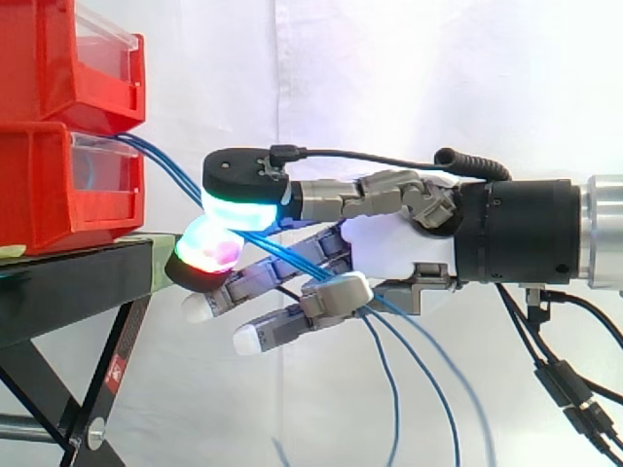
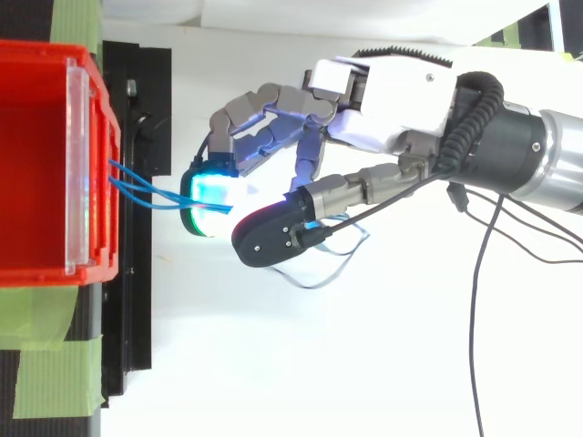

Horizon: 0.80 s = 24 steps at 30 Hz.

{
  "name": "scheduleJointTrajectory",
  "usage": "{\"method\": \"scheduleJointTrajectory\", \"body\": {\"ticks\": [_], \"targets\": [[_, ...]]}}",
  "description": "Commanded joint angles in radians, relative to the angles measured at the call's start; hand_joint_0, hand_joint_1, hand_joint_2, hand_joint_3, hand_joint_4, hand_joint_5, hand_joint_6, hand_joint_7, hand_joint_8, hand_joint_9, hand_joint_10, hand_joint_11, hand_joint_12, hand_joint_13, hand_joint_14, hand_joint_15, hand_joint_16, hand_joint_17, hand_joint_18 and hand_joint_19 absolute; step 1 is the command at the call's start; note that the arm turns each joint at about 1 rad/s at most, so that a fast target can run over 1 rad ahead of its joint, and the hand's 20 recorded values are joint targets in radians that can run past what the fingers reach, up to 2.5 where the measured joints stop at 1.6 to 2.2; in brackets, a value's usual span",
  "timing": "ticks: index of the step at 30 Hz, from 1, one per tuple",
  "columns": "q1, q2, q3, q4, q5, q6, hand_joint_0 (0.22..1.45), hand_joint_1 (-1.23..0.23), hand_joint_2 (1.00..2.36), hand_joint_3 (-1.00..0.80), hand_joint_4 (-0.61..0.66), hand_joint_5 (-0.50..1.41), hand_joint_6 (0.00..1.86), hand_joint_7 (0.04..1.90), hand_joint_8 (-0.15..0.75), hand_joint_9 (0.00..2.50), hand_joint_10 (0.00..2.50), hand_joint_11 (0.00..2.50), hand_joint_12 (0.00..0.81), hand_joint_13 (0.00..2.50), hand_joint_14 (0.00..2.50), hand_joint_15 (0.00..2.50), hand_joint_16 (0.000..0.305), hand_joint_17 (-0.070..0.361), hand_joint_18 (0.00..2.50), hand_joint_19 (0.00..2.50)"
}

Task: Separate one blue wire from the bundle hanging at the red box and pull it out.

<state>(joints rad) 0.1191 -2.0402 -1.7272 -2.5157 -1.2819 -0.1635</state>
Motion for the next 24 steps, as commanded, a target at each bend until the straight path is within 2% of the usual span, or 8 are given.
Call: {"method": "scheduleJointTrajectory", "body": {"ticks": [1,10,11,12,16,17,19,24], "targets": [[-0.001,0.000,0.000,0.000,0.001,0.001,0.65,-0.65,1.02,-0.26,0.20,-0.20,0.80,1.02,0.351,0.66,0.01,0.30,0.327,1.78,0.01,1.40,0.051,0.115,0.66,0.40],[0.001,0.000,0.000,0.000,0.001,-0.001,0.65,-0.65,1.02,-0.27,0.20,-0.20,0.81,1.01,0.350,0.70,0.01,0.38,0.294,1.75,0.06,1.56,0.053,0.119,0.73,0.53],[0.001,0.000,0.000,0.000,0.001,-0.001,0.65,-0.65,1.02,-0.27,0.20,-0.20,0.81,1.01,0.350,0.70,0.01,0.37,0.294,1.73,0.11,1.55,0.053,0.120,0.74,0.54],[0.001,0.000,0.000,0.000,0.001,-0.001,0.65,-0.65,1.02,-0.26,0.20,-0.20,0.81,1.00,0.350,0.70,0.01,0.39,0.280,1.66,0.33,1.46,0.053,0.120,0.75,0.55],[0.001,0.000,0.000,0.000,0.001,0.001,0.65,-0.65,1.02,-0.27,0.20,-0.20,0.81,1.00,0.348,0.71,0.01,0.40,0.276,1.63,0.42,1.43,0.054,0.121,0.77,0.58],[0.001,0.000,0.000,0.000,0.001,0.001,0.66,-0.65,1.02,-0.27,0.20,-0.20,0.81,1.00,0.349,0.71,0.01,0.42,0.275,1.60,0.58,1.35,0.054,0.121,0.78,0.61],[0.001,0.000,0.000,0.000,0.001,-0.001,0.65,-0.65,1.02,-0.27,0.20,-0.20,0.81,1.00,0.350,0.73,0.01,0.45,0.276,1.58,0.65,1.33,0.054,0.121,0.78,0.62],[0.001,0.000,0.000,0.000,0.001,-0.004,0.66,-0.65,1.02,-0.27,0.19,-0.20,0.81,1.01,0.373,0.91,0.02,0.84,0.279,1.52,0.72,1.30,0.054,0.122,0.78,0.61]]}}
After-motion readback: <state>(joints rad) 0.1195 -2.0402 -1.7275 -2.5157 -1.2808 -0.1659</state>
